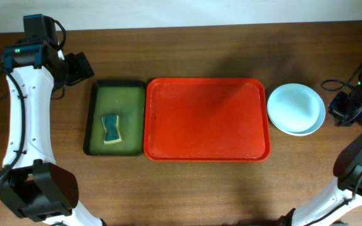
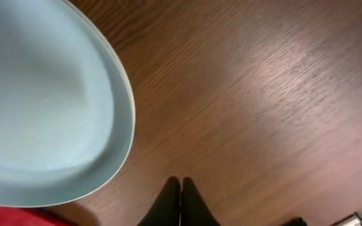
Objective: Clean dirty plates on tray and stack at the side
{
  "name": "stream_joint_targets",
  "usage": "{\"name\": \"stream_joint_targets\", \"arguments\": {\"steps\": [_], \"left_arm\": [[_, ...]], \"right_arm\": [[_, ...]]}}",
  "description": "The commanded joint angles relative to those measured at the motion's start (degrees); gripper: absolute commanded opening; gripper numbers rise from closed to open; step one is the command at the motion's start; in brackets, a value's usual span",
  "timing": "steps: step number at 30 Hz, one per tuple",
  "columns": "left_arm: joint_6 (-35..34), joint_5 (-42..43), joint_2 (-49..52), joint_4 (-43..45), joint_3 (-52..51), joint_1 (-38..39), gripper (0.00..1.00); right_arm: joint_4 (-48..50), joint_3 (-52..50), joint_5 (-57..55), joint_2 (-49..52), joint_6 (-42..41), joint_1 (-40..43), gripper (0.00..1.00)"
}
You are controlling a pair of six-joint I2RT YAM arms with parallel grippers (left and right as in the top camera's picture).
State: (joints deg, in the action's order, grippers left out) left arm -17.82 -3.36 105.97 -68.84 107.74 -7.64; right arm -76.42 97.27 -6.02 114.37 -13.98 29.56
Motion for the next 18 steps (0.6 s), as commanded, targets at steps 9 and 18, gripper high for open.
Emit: {"name": "stream_joint_targets", "arguments": {"steps": [9, 18], "left_arm": [[-0.1, 0.2, -0.2, 0.0, 0.3, -0.2, 1.0], [-0.2, 0.2, -0.2, 0.0, 0.3, -0.2, 0.99]], "right_arm": [[7.3, -0.7, 13.7, -0.5, 14.2, -22.1, 0.99], [7.5, -0.7, 10.1, -0.5, 14.2, -28.4, 0.99]]}}
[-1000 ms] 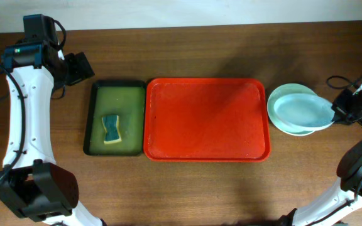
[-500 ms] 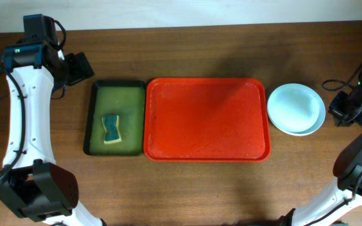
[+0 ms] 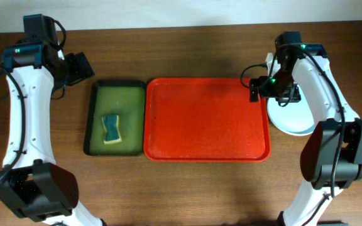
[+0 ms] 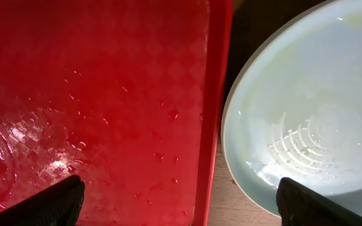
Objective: Clean dirty plates on tray and stack at the side
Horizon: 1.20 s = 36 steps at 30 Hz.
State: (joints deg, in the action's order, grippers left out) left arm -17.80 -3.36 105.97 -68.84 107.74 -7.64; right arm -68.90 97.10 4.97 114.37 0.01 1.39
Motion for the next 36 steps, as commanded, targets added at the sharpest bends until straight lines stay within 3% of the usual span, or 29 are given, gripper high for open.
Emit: {"name": "stream_joint_targets", "arguments": {"steps": [1, 7, 9, 16, 22, 24, 28, 31, 32, 36], "left_arm": [[-0.2, 0.2, -0.2, 0.0, 0.3, -0.2, 1.0], [-0.2, 0.2, -0.2, 0.0, 0.3, -0.2, 1.0], [-0.2, 0.2, -0.2, 0.0, 0.3, -0.2, 0.99], [-0.2, 0.2, -0.2, 0.0, 0.3, -0.2, 0.99], [-0.2, 0.2, -0.2, 0.0, 0.3, -0.2, 0.99], [-0.2, 0.2, -0.2, 0.0, 0.3, -0.2, 0.99], [-0.2, 0.2, -0.2, 0.0, 0.3, -0.2, 0.99], [-0.2, 0.2, -0.2, 0.0, 0.3, -0.2, 0.99], [-0.2, 0.2, -0.2, 0.0, 0.3, -0.2, 0.99], [-0.2, 0.2, -0.2, 0.0, 0.3, -0.2, 0.99]], "right_arm": [[0.0, -0.5, -0.9, -0.5, 0.2, -0.3, 0.99], [0.0, -0.5, -0.9, -0.3, 0.2, -0.3, 0.99], [0.0, -0.5, -0.9, -4.3, 0.2, -0.7, 0.99], [0.0, -0.5, -0.9, -45.5, 0.2, -8.9, 0.99], [0.2, -0.9, -4.2, -71.8, 0.7, -8.9, 0.99], [0.2, -6.6, -4.2, -82.6, 6.9, -8.7, 0.99], [2.9, -27.7, -5.7, -100.9, 7.3, -7.3, 0.99], [29.6, -55.0, -5.7, -112.0, 7.3, -6.6, 0.99], [42.6, -65.7, -5.3, -114.2, 7.2, -4.9, 0.99], [73.9, -89.3, -2.8, -114.1, 3.6, -2.8, 0.99]]}}
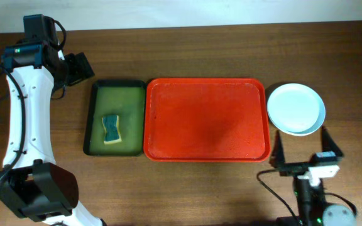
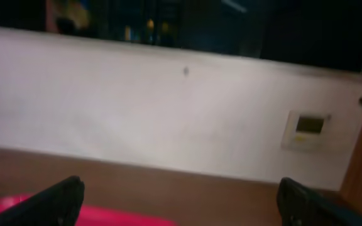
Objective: Clean dirty plates on tray and stack at the side
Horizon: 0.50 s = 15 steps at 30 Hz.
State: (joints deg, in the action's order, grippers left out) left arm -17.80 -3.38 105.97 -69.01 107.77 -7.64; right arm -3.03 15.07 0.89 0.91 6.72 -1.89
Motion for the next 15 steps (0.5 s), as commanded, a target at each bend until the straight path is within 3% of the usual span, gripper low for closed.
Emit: {"name": "stream_joint_targets", "arguments": {"steps": [1, 4, 7, 15], "left_arm": [[-0.2, 0.2, -0.2, 0.2, 0.3, -0.2, 0.99], [-0.2, 0.2, -0.2, 0.2, 0.3, -0.2, 0.99], [-0.2, 0.2, -0.2, 0.2, 0.3, -0.2, 0.99], [-0.2, 0.2, -0.2, 0.2, 0.3, -0.2, 0.99]], "right_arm": [[11.6, -11.1, 1.2, -0.7, -4.7, 0.5, 0.99], [10.4, -14.8, 1.7, -0.7, -7.5, 0.5, 0.99], [-1.3, -14.8, 2.0, -0.7, -7.0, 0.4, 0.99], [-1.3, -14.8, 2.1, -0.5, -6.8, 0.4, 0.99]]}}
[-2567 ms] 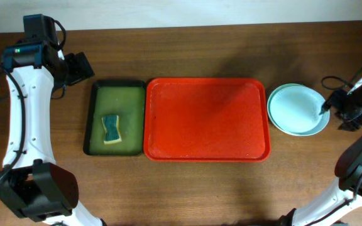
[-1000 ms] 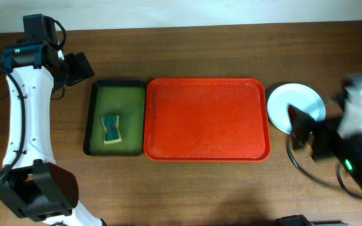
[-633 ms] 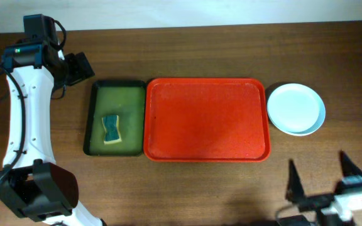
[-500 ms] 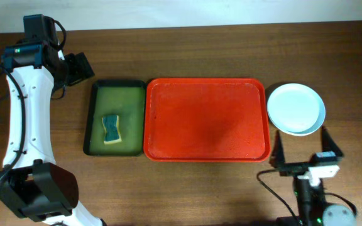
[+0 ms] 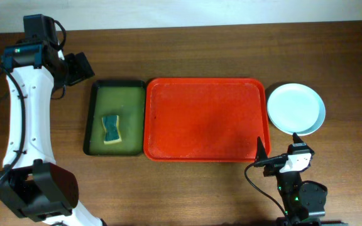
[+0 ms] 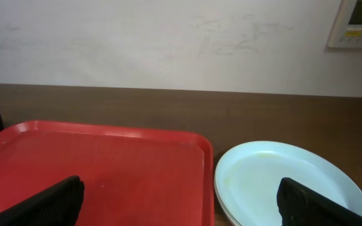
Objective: Clean dirty plates on tray and stack at the side
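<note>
The red tray (image 5: 206, 119) lies mid-table with nothing on it; it also shows in the right wrist view as the red tray (image 6: 93, 169). Pale blue plates (image 5: 296, 108) sit stacked just right of it, seen from the wrist as the stacked plates (image 6: 281, 179). My right gripper (image 5: 280, 148) hangs low near the table's front edge, behind the tray's right corner, facing the tray and the plates. It is the right gripper (image 6: 184, 204), open with nothing between its fingers. My left gripper (image 5: 79, 66) is at the back left, beyond the basin; its jaws are unclear.
A dark basin (image 5: 97, 119) of greenish water stands left of the tray, with a blue and yellow sponge (image 5: 110, 128) lying in it. Bare wooden table (image 5: 200, 50) runs behind the tray. A white wall (image 6: 168, 44) rises beyond the table's far edge.
My right gripper has shifted a little to the left at the front edge. Its camera now looks down on the tray and plates instead of the wall. The left arm has not moved.
My right gripper was shut over the bare table to the right of the plates. Then it was open above the tray's right edge and the plate stack. Then it stood open at the table's front, and now faces the bare tray and stacked plates.
</note>
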{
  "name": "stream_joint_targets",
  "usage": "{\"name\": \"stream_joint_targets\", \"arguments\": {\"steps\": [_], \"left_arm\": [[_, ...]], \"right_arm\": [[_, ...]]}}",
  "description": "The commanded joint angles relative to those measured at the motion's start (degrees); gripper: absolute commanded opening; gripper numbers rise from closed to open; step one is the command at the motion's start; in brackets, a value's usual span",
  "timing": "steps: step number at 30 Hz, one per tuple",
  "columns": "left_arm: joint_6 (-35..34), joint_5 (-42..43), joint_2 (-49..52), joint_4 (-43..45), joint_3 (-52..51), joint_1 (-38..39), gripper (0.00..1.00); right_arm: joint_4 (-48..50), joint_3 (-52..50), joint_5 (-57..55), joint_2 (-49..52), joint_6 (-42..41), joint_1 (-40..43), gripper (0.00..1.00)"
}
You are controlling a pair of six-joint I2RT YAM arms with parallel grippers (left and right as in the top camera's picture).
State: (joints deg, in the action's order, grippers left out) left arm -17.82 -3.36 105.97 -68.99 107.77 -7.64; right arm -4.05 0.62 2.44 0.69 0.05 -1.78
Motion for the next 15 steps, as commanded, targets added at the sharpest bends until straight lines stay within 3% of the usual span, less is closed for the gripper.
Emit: {"name": "stream_joint_targets", "arguments": {"steps": [1, 11, 15], "left_arm": [[-0.2, 0.2, -0.2, 0.1, 0.3, -0.2, 0.99], [-0.2, 0.2, -0.3, 0.1, 0.2, 0.2, 0.99], [-0.2, 0.2, -18.1, 0.1, 0.2, 3.4, 0.99]], "right_arm": [[-0.3, -0.3, 0.5, -0.3, -0.1, 0.3, 0.99], [-0.3, -0.3, 0.5, -0.3, -0.1, 0.3, 0.99], [-0.3, -0.3, 0.5, -0.3, -0.1, 0.3, 0.98]]}}
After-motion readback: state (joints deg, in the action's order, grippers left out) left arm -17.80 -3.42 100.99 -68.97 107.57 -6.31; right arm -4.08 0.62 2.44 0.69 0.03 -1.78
